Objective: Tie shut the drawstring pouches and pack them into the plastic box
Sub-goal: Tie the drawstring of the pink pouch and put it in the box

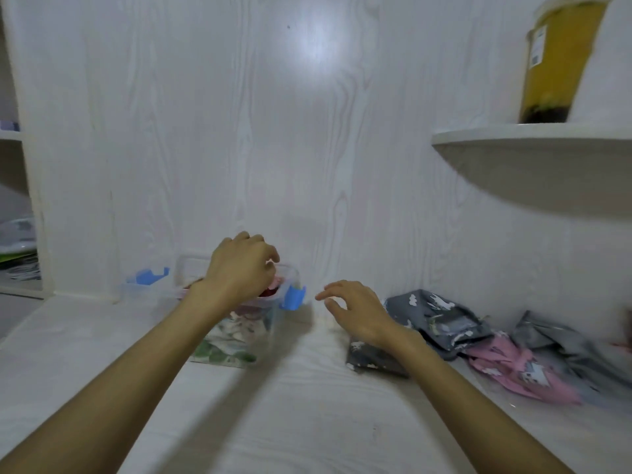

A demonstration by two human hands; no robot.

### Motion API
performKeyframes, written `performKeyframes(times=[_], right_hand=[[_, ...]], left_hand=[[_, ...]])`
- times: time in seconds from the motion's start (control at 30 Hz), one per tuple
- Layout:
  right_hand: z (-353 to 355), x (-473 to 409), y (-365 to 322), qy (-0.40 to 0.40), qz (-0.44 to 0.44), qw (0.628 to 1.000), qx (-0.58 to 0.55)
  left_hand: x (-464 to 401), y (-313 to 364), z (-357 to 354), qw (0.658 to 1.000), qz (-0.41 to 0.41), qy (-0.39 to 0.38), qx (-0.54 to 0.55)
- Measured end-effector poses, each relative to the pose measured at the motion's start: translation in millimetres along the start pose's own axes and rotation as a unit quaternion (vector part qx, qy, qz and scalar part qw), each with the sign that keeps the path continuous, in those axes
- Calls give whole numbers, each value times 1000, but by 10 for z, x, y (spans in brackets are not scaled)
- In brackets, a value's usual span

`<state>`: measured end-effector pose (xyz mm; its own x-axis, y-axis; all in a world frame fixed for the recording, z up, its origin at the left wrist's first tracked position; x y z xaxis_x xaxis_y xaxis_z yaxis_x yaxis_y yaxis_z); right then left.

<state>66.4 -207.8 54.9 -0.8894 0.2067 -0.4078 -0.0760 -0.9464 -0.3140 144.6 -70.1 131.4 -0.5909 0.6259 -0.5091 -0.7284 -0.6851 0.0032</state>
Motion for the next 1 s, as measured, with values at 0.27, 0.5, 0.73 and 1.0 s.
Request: performKeyframes(times=[0.27,0.5,0.73,1.0], right_hand=[[732,1322,1407,182,-194,953,147],[880,2219,2422,142,-396,890,174],[1269,2117,2313,303,-295,905,-40],[1531,1688,1535,286,-122,907,-284]], left_hand=[[191,1674,-1069,965,-86,-154,195],[438,2319,-2110,950,-150,-267,67],[222,2305,-1758,990,-79,-115,37],[391,2646,-1553,635,97,-428,635]])
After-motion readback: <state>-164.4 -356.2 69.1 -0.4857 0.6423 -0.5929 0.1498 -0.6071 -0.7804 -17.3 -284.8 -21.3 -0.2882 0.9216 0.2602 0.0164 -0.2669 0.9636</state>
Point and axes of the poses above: each hand's wrist, its own x-axis away from the middle knuckle, its own z-axis out of the back of the hand, y = z × x, the point moved 10 cm from there along -x, towards the middle knuckle, and after that the axes turned 3 degrees about z, right-handed, at the moved point
